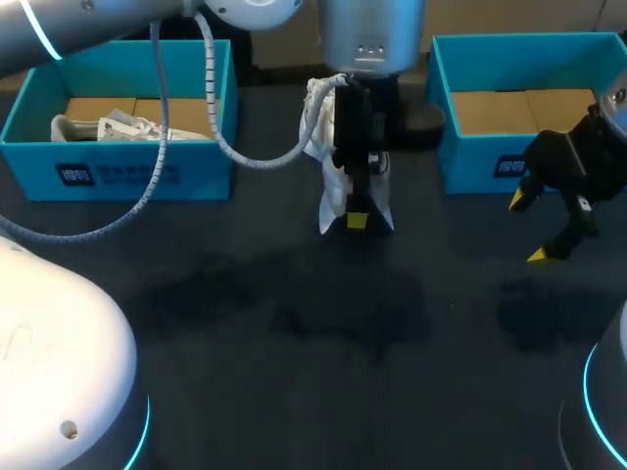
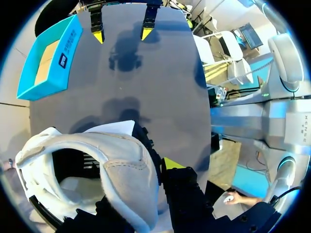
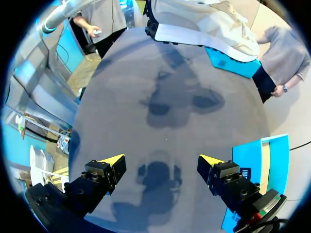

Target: Take the shoe out of the shoebox, open the shoe tongue, remove and reinsert the insole, then place the shoe into the shoebox

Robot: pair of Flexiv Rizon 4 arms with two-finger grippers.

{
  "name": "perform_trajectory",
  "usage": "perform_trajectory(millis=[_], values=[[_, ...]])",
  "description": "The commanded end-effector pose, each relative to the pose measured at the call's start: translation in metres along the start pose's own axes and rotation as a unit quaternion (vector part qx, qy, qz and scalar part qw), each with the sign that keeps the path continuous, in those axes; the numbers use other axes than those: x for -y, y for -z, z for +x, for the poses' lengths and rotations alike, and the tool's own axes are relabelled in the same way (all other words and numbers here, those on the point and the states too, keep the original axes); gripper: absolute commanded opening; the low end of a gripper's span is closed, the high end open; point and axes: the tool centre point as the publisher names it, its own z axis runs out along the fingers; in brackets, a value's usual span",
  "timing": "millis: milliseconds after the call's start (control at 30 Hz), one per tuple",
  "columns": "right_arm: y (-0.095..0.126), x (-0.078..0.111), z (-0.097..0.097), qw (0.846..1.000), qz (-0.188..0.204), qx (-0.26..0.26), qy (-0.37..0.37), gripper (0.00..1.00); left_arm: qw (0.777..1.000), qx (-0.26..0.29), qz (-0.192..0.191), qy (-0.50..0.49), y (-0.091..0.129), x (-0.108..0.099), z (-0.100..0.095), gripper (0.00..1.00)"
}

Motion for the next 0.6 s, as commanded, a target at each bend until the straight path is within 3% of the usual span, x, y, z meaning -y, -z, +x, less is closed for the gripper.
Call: perform_trajectory(millis=[33,333,600], values=[[-0.001,0.000,0.000,1.000,0.001,0.000,0.000,1.00,1.000,0.009,-0.010,-0.004,0.002,0.010,0.003,0.00],[-0.001,0.000,0.000,1.000,0.001,0.000,0.000,1.00,1.000,0.026,-0.002,0.008,-0.004,0.015,-0.007,0.00],[-0.001,0.000,0.000,1.000,0.001,0.000,0.000,1.00,0.999,0.026,-0.023,-0.013,0.004,-0.013,-0.020,0.00]])
